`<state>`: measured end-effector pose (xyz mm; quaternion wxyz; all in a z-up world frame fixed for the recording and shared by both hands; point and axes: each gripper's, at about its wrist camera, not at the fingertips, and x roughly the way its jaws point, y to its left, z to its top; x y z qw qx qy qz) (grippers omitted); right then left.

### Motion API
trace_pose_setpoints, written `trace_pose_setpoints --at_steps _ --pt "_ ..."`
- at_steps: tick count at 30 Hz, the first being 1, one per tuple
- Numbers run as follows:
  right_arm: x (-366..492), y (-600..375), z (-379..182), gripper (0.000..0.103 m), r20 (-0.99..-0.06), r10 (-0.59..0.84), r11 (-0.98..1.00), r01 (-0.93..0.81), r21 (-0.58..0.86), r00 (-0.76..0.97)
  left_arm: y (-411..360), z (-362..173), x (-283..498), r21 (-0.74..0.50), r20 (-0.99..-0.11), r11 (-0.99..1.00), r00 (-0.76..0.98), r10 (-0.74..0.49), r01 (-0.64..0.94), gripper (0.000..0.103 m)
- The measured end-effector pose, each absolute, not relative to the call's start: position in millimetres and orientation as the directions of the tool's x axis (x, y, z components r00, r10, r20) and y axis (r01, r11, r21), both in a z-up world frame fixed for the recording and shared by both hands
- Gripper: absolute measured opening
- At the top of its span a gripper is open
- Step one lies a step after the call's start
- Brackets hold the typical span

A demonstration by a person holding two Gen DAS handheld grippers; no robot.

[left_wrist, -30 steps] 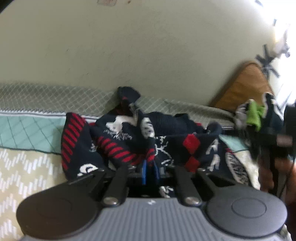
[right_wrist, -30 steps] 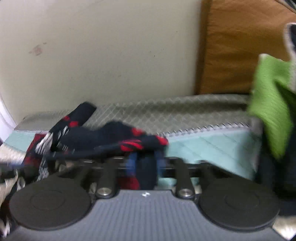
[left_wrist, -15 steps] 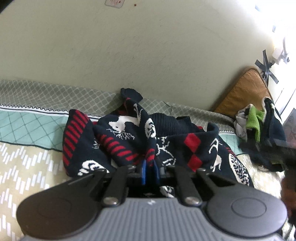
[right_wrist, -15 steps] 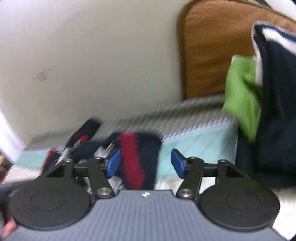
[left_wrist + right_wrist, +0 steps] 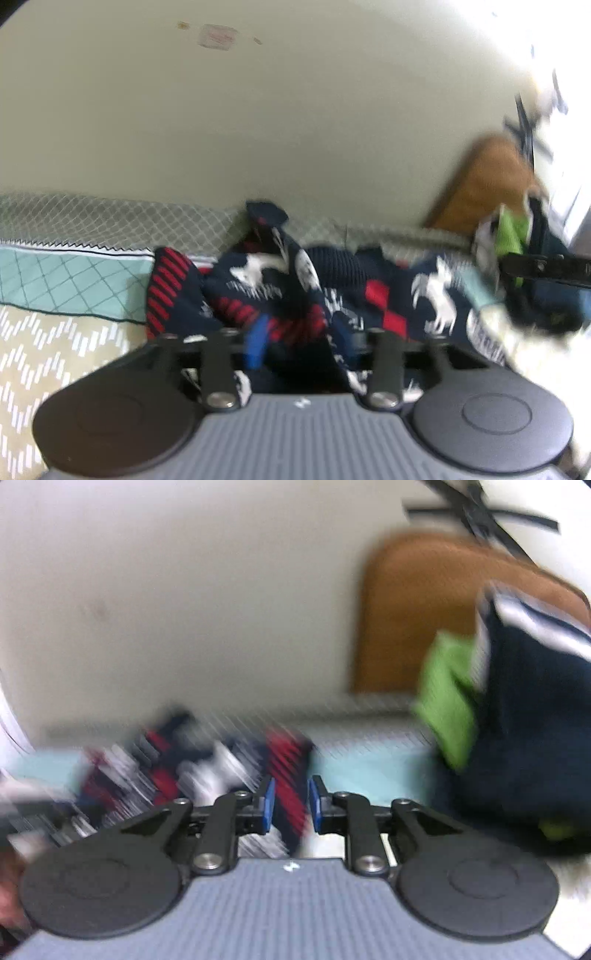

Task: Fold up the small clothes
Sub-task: 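Grasp the navy sleeve end with the right tool and lift it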

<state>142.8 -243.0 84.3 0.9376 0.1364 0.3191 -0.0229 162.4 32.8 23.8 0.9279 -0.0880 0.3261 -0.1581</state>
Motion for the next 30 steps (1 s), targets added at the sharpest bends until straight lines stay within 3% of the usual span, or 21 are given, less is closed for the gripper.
trace_pose_setpoints --at_steps 2,7,12,13,14,15,18,21,24,30 --pt "177.5 -221.6 94.2 0.025 -0.619 0.124 0.957 0.071 0.28 0.775 46.3 30.6 163.5 -0.311 -0.555 0.93 0.756 -0.347 0.198 0.042" --pt "292.8 -168.2 63.0 0.049 -0.734 0.216 0.948 0.043 0.316 0.644 77.9 36.6 169.3 -0.375 -0.544 0.922 0.782 -0.304 0.097 0.042" --pt "364.5 -135.5 5.4 0.049 -0.86 0.137 0.971 0.105 0.214 0.491 96.5 27.1 184.2 -0.408 -0.585 0.913 0.763 -0.275 0.017 0.041" --pt "369.7 -130.5 -2.9 0.045 -0.87 0.122 0.975 0.107 0.195 0.478 96.9 25.4 186.3 -0.411 -0.59 0.912 0.759 -0.277 0.014 0.041" --pt "371.4 -127.0 -7.6 0.032 -0.872 0.123 0.976 0.101 0.193 0.474 96.9 24.1 187.7 -0.412 -0.591 0.911 0.757 -0.278 0.014 0.041" --pt "369.6 -124.6 -8.0 0.014 -0.866 0.127 0.976 0.096 0.196 0.483 100.0 23.5 188.6 -0.414 -0.591 0.91 0.756 -0.281 0.015 0.041" --pt "346.8 -130.8 17.6 0.014 -0.769 0.19 0.946 0.097 0.31 0.611 104.0 24.0 188.5 -0.441 -0.578 0.898 0.761 -0.294 0.013 0.041" --pt "291.4 -152.2 63.6 0.014 -0.598 0.273 0.866 0.078 0.494 0.754 105.4 25.0 187.8 -0.457 -0.578 0.89 0.761 -0.295 -0.002 0.041" --pt "219.0 -167.2 92.0 0.014 -0.495 0.215 0.867 0.068 0.493 0.842 103.6 27.4 184.8 -0.46 -0.574 0.888 0.762 -0.3 0.004 0.041" --pt "112.0 -186.5 60.2 0.017 -0.554 0.018 0.904 0.223 0.364 0.833 70.8 27.0 178.8 -0.417 -0.585 0.901 0.724 -0.365 0.118 0.046"
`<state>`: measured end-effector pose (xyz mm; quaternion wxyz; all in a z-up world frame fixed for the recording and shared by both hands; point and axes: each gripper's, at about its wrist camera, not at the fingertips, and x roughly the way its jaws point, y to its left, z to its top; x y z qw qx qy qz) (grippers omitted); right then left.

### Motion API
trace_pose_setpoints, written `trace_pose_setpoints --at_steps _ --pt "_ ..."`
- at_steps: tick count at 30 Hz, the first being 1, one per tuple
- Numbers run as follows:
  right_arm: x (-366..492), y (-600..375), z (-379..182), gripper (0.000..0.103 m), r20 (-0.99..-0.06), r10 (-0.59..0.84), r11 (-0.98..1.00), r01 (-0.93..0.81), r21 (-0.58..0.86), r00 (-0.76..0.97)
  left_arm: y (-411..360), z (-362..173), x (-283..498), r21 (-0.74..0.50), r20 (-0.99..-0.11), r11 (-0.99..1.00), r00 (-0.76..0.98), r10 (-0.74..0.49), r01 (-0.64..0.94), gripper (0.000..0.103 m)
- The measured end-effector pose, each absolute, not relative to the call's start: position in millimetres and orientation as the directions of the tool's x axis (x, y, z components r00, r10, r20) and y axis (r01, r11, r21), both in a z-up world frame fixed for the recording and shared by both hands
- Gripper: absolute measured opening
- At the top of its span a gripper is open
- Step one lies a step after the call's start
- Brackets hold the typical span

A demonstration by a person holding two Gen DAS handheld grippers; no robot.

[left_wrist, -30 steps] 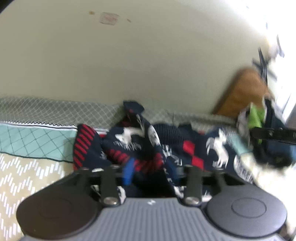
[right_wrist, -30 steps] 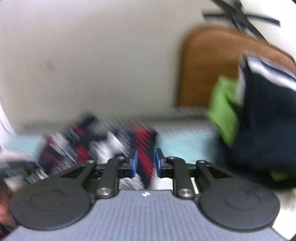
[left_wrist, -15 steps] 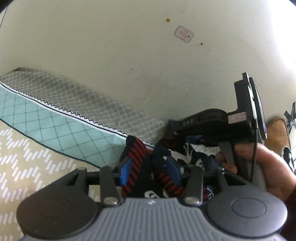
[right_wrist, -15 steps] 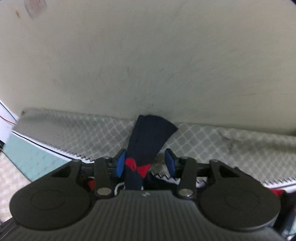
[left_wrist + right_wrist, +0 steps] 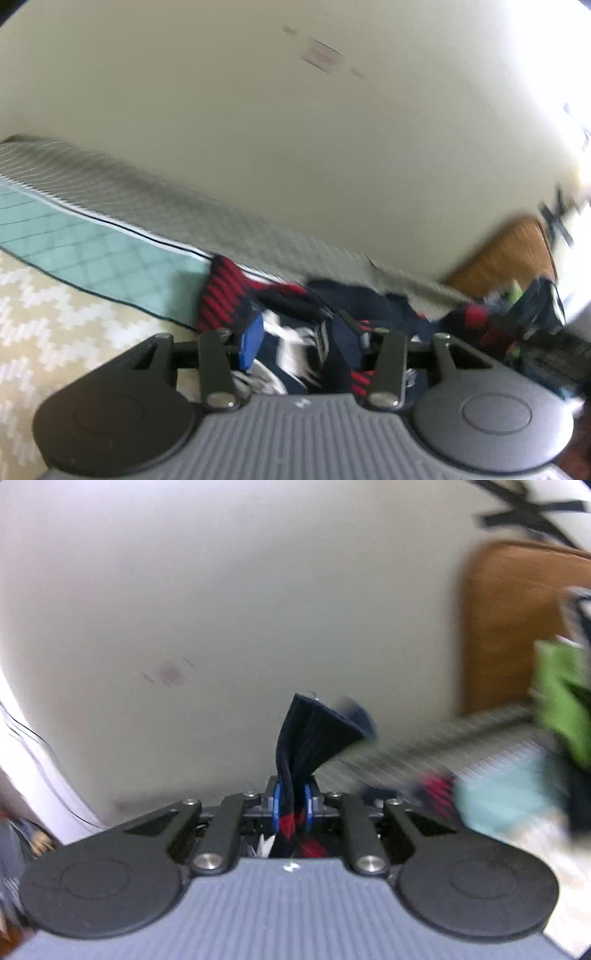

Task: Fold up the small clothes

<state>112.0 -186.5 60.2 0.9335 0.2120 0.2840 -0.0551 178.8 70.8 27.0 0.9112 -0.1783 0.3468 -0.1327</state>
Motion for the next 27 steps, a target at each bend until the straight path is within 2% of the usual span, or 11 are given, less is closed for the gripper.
trace_pose_setpoints --at_steps 3,7,8,9,10,11,13,17,20,22,27 --pt "95.4 -201.4 33.5 0.02 -0.609 0.024 0.869 0.285 0.405 0.793 48.2 21.5 174.9 -0.357 -0.61 0.916 0.696 -0.378 0.184 0.051" --pt "76.4 -228.9 27.3 0.052 -0.593 0.046 0.784 0.339 0.52 0.804 31.5 10.8 174.3 -0.305 -0.648 0.927 0.666 -0.369 0.218 0.053" --pt "73.0 -234.9 28.1 0.052 -0.584 0.039 0.768 0.35 0.537 0.811 29.8 7.4 175.1 -0.3 -0.656 0.928 0.658 -0.368 0.22 0.046" --pt "71.9 -234.7 32.3 0.052 -0.58 0.032 0.758 0.358 0.545 0.814 29.6 5.4 174.3 -0.296 -0.66 0.927 0.653 -0.372 0.23 0.022" --pt "71.5 -237.5 32.1 0.052 -0.579 0.03 0.753 0.362 0.55 0.815 27.9 2.8 175.4 -0.301 -0.665 0.922 0.639 -0.387 0.244 0.011" --pt "78.6 -238.9 30.2 0.05 -0.583 0.035 0.754 0.361 0.548 0.811 27.7 1.2 176.0 -0.305 -0.664 0.92 0.637 -0.392 0.247 0.01" --pt "83.6 -239.8 31.8 0.01 -0.596 0.041 0.784 0.344 0.517 0.802 28.3 4.0 172.8 -0.29 -0.645 0.922 0.66 -0.386 0.256 0.009" --pt "89.5 -241.1 33.4 0.01 -0.517 0.115 0.805 0.225 0.548 0.848 44.5 25.6 164.2 -0.325 -0.552 0.91 0.73 -0.403 0.257 0.009" --pt "102.3 -244.2 24.9 0.021 -0.6 0.08 0.852 0.258 0.455 0.796 48.0 19.7 170.1 -0.304 -0.59 0.928 0.722 -0.361 0.216 0.009" --pt "102.4 -248.9 25.1 0.048 -0.613 -0.028 0.881 0.31 0.359 0.79 45.1 7.4 177.2 -0.296 -0.642 0.937 0.688 -0.34 0.186 0.01" --pt "116.3 -261.0 22.6 0.057 -0.645 -0.063 0.902 0.32 0.291 0.762 32.0 4.6 175.2 -0.241 -0.645 0.95 0.698 -0.31 0.199 0.012"
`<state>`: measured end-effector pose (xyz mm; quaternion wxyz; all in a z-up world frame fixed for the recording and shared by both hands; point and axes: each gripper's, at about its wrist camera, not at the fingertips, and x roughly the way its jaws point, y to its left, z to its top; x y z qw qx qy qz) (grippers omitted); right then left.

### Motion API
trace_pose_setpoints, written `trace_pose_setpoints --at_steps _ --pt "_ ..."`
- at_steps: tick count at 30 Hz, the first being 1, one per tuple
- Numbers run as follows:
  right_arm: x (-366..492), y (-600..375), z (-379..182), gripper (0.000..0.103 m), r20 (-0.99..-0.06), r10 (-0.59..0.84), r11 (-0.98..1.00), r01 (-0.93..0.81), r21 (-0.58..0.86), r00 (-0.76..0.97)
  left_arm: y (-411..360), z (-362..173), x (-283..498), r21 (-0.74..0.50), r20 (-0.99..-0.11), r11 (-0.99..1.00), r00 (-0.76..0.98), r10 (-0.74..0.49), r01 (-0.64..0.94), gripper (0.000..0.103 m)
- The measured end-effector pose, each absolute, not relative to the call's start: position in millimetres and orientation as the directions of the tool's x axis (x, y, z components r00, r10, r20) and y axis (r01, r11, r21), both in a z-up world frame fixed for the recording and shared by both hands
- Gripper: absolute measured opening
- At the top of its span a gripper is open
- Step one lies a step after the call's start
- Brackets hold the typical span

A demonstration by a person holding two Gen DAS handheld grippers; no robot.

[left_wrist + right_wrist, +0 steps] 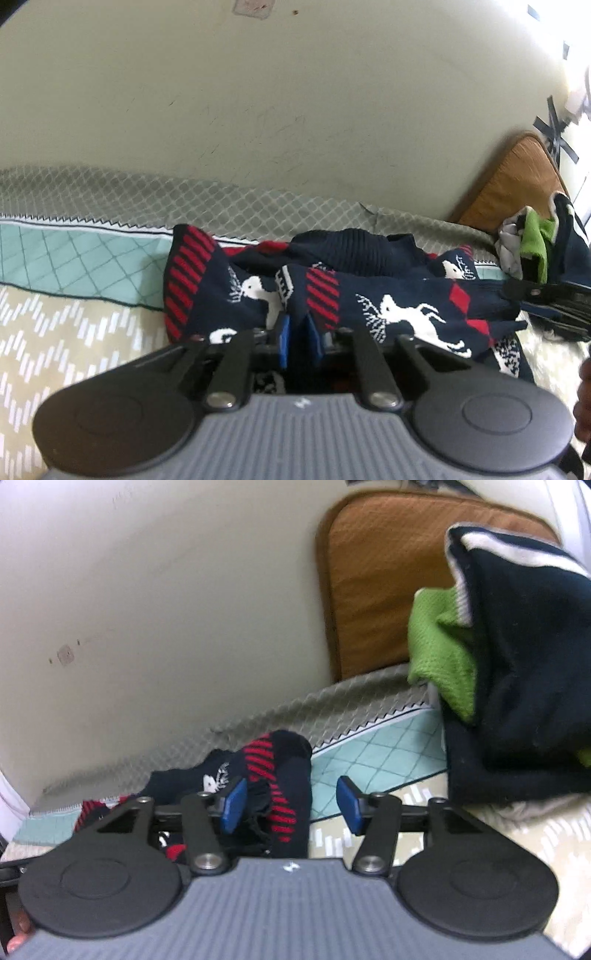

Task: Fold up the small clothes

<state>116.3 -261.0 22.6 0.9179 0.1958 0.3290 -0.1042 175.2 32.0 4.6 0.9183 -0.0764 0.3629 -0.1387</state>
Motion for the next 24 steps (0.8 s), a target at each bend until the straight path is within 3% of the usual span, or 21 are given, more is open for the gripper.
trace_pose_setpoints --at_steps 4,5,6,9,12,14,16,20,22,24 --pt "139.5 -255.5 10.9 0.057 -0.695 -0.021 0.921 0.285 0.267 0.719 31.7 5.4 172.9 -0.239 -0.638 0.948 0.703 -0.315 0.209 0.011" --pt "142.8 -250.2 10.0 0.052 -0.698 -0.013 0.934 0.258 0.247 0.716 30.9 6.0 172.4 -0.243 -0.632 0.946 0.704 -0.323 0.216 0.011" --pt "143.1 -242.7 11.6 0.024 -0.699 -0.02 0.952 0.227 0.205 0.715 31.1 6.2 171.3 -0.246 -0.624 0.942 0.706 -0.334 0.229 0.011" --pt "138.7 -235.1 16.4 0.015 -0.675 -0.084 0.978 0.191 0.085 0.733 28.7 9.0 166.8 -0.25 -0.597 0.929 0.711 -0.371 0.275 0.011" --pt "125.2 -251.8 19.1 0.002 -0.63 -0.228 0.952 0.305 0.015 0.742 23.8 8.4 165.1 -0.25 -0.595 0.919 0.7 -0.395 0.305 0.016" --pt "124.4 -266.4 7.8 0.003 -0.654 -0.317 0.926 0.374 -0.057 0.686 16.3 1.8 168.3 -0.208 -0.631 0.933 0.689 -0.356 0.293 0.027" --pt "113.8 -282.9 8.9 0.003 -0.691 -0.246 0.918 0.391 0.058 0.68 14.3 -2.0 167.9 -0.171 -0.63 0.941 0.702 -0.332 0.293 0.031" --pt "76.1 -267.9 39.8 0.015 -0.616 -0.121 0.946 0.278 0.164 0.778 18.3 -0.9 168.5 -0.191 -0.627 0.941 0.703 -0.336 0.28 0.033" --pt "61.6 -247.1 47.7 0.049 -0.611 -0.041 0.975 0.166 0.149 0.79 17.7 -1.2 168.4 -0.187 -0.625 0.942 0.706 -0.334 0.279 0.033" --pt "54.7 -222.9 47.2 0.054 -0.631 -0.005 0.995 0.065 0.073 0.776 16.7 -2.1 167.3 -0.183 -0.621 0.942 0.71 -0.332 0.281 0.031"
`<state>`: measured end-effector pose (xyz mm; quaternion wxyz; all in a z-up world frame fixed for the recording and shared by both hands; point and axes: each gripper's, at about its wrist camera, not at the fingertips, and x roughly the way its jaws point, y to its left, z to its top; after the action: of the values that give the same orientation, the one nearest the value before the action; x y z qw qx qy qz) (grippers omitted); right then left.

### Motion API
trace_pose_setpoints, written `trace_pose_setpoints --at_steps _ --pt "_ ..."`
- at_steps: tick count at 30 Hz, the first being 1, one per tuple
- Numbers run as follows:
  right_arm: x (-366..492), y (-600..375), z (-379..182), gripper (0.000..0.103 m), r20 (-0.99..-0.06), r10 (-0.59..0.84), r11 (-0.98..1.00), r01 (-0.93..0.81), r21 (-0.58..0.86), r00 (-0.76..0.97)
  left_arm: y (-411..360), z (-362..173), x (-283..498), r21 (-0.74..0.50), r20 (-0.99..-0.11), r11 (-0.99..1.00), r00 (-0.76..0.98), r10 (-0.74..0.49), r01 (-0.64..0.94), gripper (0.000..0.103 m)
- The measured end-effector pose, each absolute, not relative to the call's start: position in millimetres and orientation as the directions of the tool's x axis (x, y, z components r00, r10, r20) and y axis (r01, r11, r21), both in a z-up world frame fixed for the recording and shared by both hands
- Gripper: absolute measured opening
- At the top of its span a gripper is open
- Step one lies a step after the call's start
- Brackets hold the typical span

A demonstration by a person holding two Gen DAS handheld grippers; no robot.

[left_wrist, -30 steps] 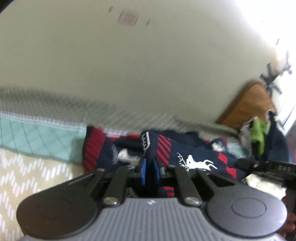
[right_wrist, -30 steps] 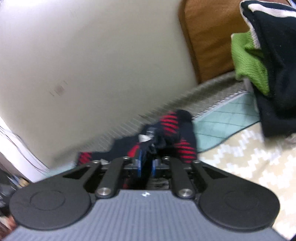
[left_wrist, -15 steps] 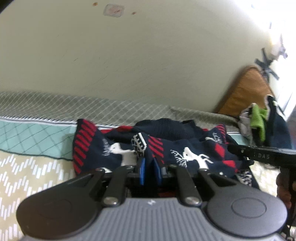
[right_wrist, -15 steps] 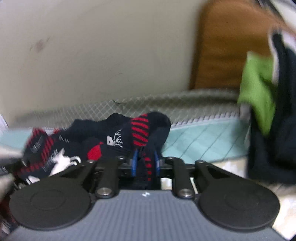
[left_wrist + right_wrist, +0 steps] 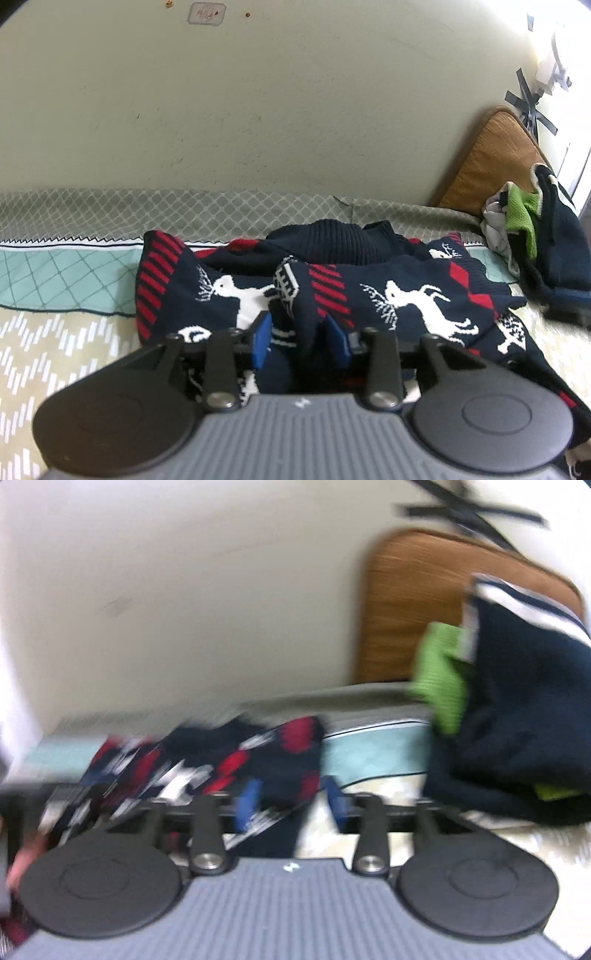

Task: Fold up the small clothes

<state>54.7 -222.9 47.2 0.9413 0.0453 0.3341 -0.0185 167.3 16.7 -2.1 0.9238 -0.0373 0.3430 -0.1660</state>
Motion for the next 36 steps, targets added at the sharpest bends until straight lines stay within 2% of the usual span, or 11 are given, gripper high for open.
trace_pose_setpoints --at_steps 3,4,6,10,13,16,22,24,26,28,36 --pt "51.1 -201.6 39.4 0.049 -0.642 -0.034 0.999 0.007 -0.045 0.766 16.8 -1.4 164.7 -0.185 -0.615 0.938 0.71 -0.344 0.295 0.03" --pt "55.7 -202.0 33.8 0.008 -0.649 -0.068 0.996 0.019 -0.082 0.757 15.8 -1.4 163.5 -0.185 -0.612 0.935 0.708 -0.351 0.304 0.028" --pt "57.5 -212.5 29.6 0.002 -0.642 -0.155 0.988 0.1 -0.12 0.751 12.3 -1.0 160.7 -0.176 -0.607 0.93 0.708 -0.361 0.322 0.027" --pt "44.0 -257.5 33.1 0.003 -0.655 -0.231 0.959 0.283 -0.027 0.72 9.3 -1.3 160.0 -0.152 -0.607 0.932 0.714 -0.35 0.328 0.029" --pt "37.4 -253.8 45.0 0.007 -0.623 -0.156 0.975 0.222 0.029 0.766 16.0 2.5 162.8 -0.174 -0.6 0.937 0.721 -0.346 0.305 0.029" --pt "49.0 -224.7 46.3 0.009 -0.589 -0.15 0.989 0.133 -0.072 0.794 26.0 14.6 159.1 -0.172 -0.569 0.945 0.755 -0.326 0.278 0.03" --pt "81.6 -176.6 31.4 0.05 -0.608 -0.122 0.935 -0.115 -0.336 0.785 50.4 44.7 153.2 -0.177 -0.497 0.959 0.821 -0.281 0.221 0.033" --pt "93.0 -165.3 22.0 0.054 -0.619 -0.133 0.891 -0.18 -0.416 0.774 63.3 50.9 156.0 -0.199 -0.485 0.962 0.834 -0.263 0.188 0.035" --pt "104.9 -155.7 12.0 0.052 -0.635 -0.138 0.849 -0.239 -0.471 0.76 76.2 54.0 160.2 -0.231 -0.482 0.961 0.84 -0.249 0.152 0.035" --pt "116.3 -150.6 14.2 0.009 -0.661 -0.107 0.849 -0.279 -0.449 0.742 89.3 53.6 164.4 -0.272 -0.488 0.954 0.836 -0.251 0.127 0.035" --pt "141.1 -136.1 61.1 0.008 -0.559 0.135 0.98 -0.194 -0.048 0.819 104.7 54.1 168.3 -0.336 -0.484 0.937 0.835 -0.26 0.097 0.035"
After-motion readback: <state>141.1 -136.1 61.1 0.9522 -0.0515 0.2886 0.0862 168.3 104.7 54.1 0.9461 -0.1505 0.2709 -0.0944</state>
